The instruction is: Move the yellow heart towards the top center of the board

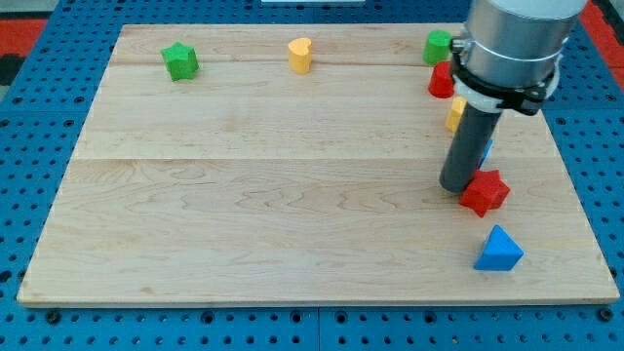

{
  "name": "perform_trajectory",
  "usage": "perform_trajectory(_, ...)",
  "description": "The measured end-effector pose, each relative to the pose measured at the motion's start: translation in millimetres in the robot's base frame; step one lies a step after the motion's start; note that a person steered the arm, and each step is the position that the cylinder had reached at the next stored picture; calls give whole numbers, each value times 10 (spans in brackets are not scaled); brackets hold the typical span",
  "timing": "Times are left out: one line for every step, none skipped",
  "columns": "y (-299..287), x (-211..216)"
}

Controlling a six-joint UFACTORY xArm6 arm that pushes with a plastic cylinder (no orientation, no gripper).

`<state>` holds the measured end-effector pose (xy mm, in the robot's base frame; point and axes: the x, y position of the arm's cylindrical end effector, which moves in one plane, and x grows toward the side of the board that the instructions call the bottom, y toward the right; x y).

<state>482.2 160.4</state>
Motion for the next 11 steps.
perform_trajectory(-444,-32)
perform_trajectory(-696,-322)
perform_trajectory(-693,-862)
perform_trajectory(-981,-1244)
perform_trajectory(-1526,-1548)
perform_trajectory(-1820,-2036)
perform_trajectory(-1798,-2326)
perform_trajectory(-1983,-2208)
perform_trajectory(-2597,-2393)
perform_trajectory(-2173,-2592)
perform_trajectory(-1559,-2629)
